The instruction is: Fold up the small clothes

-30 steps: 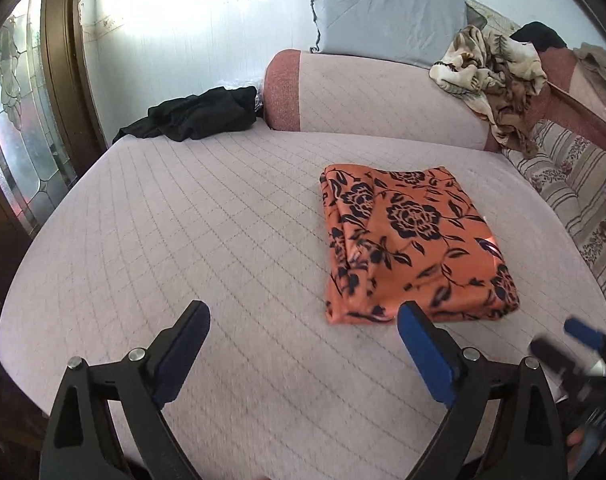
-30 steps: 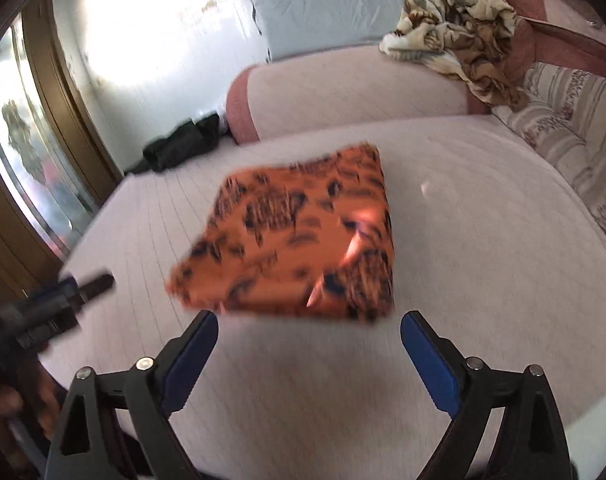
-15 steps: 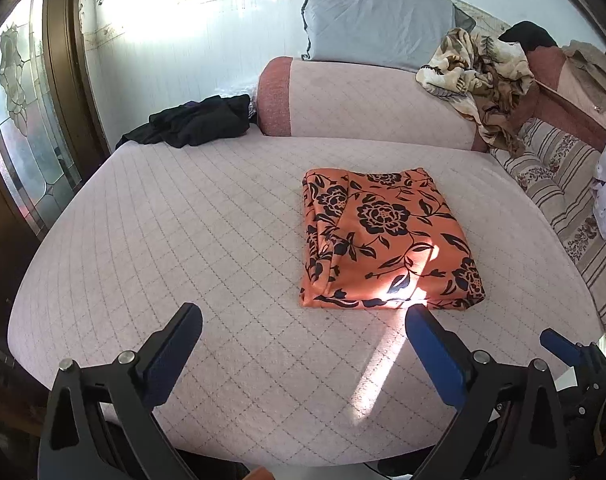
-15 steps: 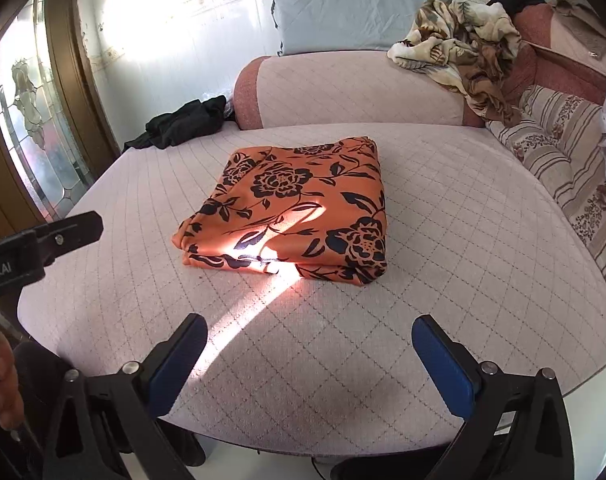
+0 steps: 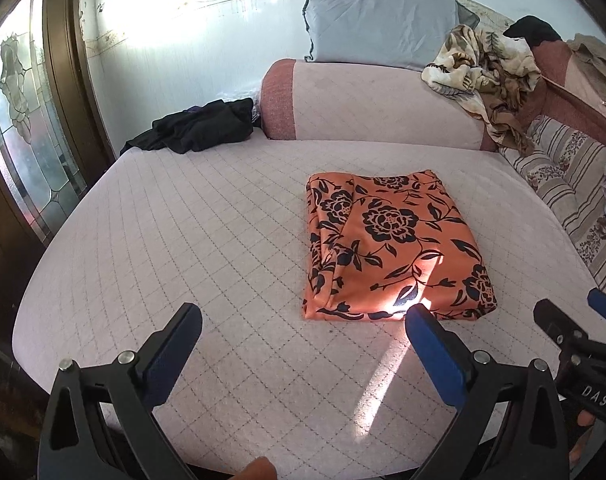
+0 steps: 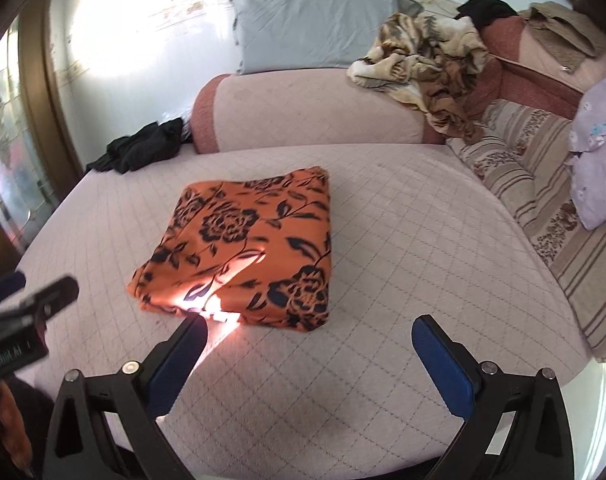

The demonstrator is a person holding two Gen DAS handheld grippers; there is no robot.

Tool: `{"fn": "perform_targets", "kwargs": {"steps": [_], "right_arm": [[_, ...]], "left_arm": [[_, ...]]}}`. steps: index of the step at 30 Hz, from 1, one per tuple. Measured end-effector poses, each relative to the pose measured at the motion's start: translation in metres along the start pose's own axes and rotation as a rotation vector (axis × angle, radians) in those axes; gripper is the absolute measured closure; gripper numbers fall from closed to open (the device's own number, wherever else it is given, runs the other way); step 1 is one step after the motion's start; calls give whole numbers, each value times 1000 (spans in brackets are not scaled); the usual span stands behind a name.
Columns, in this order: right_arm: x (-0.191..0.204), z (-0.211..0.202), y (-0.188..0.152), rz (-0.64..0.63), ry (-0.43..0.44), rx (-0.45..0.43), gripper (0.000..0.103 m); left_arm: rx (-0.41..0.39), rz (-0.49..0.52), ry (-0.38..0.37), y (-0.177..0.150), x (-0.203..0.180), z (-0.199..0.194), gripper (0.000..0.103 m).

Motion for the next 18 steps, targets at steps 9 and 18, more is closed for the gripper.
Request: {"fn": "perform_targets", "kwargs": {"steps": [9,18], "right_arm": [[17,-8,6,-24,-24,0,0],[17,-11,9,-48,-40,0,0]], "left_arm": [[-8,-31,7,-1,9,-2,2],[-9,-34,-19,1,10,-2,2]]}}
Point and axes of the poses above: each gripper's, at about its wrist camera, not at the fingertips, and z roughly the way its jaws point, x to its left, y to its top, the point moved 3 cm from there along z, roughly the way its jaws point, and after that the axes turned 12 degrees about -y, right-handed, at the moved point
